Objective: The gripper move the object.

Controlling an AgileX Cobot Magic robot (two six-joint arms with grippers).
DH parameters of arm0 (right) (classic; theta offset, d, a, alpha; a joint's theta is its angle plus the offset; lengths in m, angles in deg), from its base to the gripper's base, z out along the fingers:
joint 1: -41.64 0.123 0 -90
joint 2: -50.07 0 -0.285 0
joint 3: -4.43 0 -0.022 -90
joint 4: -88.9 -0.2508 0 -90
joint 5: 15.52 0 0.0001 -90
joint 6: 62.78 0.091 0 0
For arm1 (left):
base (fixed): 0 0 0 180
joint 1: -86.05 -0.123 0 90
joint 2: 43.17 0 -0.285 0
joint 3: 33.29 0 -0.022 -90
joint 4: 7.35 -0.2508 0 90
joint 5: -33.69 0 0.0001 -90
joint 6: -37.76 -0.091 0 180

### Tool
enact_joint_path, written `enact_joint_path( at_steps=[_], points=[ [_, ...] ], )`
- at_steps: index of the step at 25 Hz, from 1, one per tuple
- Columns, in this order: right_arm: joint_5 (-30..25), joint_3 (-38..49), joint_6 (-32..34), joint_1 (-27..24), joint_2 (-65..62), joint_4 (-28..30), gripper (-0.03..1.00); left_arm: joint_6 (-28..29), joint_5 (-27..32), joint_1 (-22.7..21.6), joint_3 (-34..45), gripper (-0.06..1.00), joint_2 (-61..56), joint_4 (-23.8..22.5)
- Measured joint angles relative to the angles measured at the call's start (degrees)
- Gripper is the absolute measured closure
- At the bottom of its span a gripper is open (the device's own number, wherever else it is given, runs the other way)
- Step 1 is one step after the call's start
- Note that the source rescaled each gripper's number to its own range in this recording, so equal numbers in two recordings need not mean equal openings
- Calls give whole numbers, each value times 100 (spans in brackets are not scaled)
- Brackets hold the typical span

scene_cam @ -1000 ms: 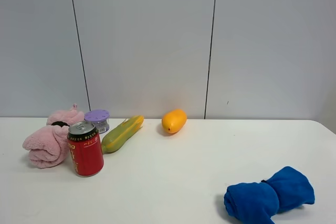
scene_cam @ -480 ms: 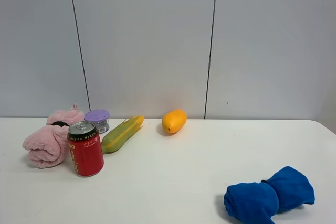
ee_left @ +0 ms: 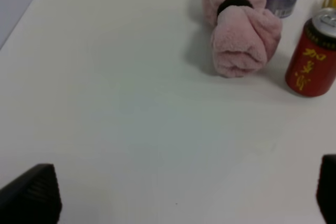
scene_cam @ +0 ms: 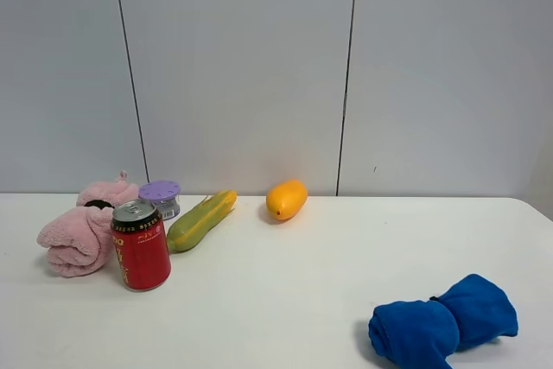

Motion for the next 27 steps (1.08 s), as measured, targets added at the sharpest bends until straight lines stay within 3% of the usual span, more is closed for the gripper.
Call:
enact_joint_path(
  at_steps=[27],
  points=[
    [0, 0, 0, 0, 0, 0, -3, 0, 1, 0, 0, -6, 0, 0]
  ],
)
